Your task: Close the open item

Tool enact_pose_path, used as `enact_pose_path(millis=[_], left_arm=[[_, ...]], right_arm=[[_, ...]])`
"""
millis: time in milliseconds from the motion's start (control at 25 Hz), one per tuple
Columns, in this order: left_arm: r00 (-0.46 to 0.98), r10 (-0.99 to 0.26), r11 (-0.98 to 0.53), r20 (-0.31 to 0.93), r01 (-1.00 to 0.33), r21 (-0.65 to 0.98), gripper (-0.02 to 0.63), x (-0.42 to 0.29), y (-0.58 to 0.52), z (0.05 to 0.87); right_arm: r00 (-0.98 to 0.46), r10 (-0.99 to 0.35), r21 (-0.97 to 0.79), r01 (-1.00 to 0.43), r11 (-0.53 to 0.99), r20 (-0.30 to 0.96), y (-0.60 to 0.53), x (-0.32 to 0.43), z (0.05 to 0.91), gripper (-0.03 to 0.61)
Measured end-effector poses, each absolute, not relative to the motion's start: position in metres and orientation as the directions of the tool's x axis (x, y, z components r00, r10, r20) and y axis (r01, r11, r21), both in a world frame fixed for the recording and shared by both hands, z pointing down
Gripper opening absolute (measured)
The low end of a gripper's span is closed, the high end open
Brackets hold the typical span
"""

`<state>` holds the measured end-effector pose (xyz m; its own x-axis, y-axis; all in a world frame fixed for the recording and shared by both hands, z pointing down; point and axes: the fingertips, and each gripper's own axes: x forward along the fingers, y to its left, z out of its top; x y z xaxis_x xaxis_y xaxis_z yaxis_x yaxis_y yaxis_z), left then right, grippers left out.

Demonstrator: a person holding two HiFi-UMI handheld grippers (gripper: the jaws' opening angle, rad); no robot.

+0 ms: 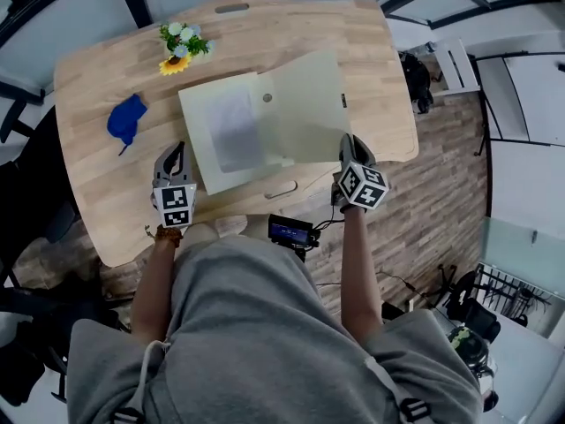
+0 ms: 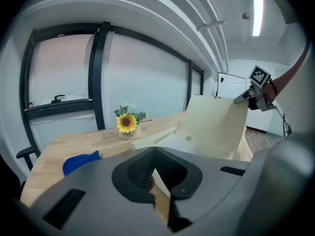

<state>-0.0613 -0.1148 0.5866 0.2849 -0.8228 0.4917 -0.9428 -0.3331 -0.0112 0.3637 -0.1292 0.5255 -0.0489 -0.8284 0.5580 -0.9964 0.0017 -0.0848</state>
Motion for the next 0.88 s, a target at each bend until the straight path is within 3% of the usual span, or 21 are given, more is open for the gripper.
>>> enact_pose_path(millis=[280,520,880], left_arm=[[0.384,-0.754,-0.432,0.532,-0.901,0.038,0.009,-0.047,-0.11,0.617],[0.438,-0.693,-0.504,0.573,-0.862,0.05,0.012,-0.039,-0.102,0.637],[0.497,-0.628,-0.541,0.599,-0.832,0.122,0.103,-0.025,-0.088,0.649]], right_arm=[[-0.001,-0.853,-0.056,-0.998,-0.033,0.522,-0.121,0.346,0.516,0.026],[-0.076,-0.863,-0.115,-0.993,0.021,0.499,-0.116,0.327,0.508,0.014],[-0.17,-0.868,-0.139,-0.983,0.117,0.466,-0.105,0.296,0.497,0.014]])
